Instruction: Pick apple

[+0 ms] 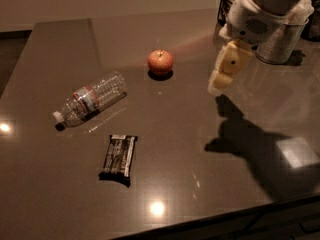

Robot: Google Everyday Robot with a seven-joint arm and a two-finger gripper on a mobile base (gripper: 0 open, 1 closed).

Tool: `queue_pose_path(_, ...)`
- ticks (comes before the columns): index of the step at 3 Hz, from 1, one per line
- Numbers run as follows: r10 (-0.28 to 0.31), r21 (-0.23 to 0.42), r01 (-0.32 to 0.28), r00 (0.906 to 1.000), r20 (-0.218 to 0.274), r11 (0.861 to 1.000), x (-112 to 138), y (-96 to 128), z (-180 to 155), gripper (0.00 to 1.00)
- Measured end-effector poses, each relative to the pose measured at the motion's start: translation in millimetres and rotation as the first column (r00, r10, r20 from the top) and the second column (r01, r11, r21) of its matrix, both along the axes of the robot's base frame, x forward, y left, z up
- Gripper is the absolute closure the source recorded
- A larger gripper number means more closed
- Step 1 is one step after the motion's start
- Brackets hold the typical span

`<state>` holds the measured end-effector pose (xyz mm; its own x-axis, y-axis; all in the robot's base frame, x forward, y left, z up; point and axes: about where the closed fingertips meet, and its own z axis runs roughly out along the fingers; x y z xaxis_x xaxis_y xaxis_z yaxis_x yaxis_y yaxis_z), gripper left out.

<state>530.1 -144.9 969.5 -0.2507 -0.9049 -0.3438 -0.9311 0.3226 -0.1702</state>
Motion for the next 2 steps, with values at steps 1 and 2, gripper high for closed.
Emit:
queue_pose_path(1,-0.041,0.047,0.042,0.9991,-0.008,0.998,39,30,-14,0.00)
queue_pose_path(2,-0.083,0.094,0.084,0.9964,-0.016,0.992,78,59,-30,0.00)
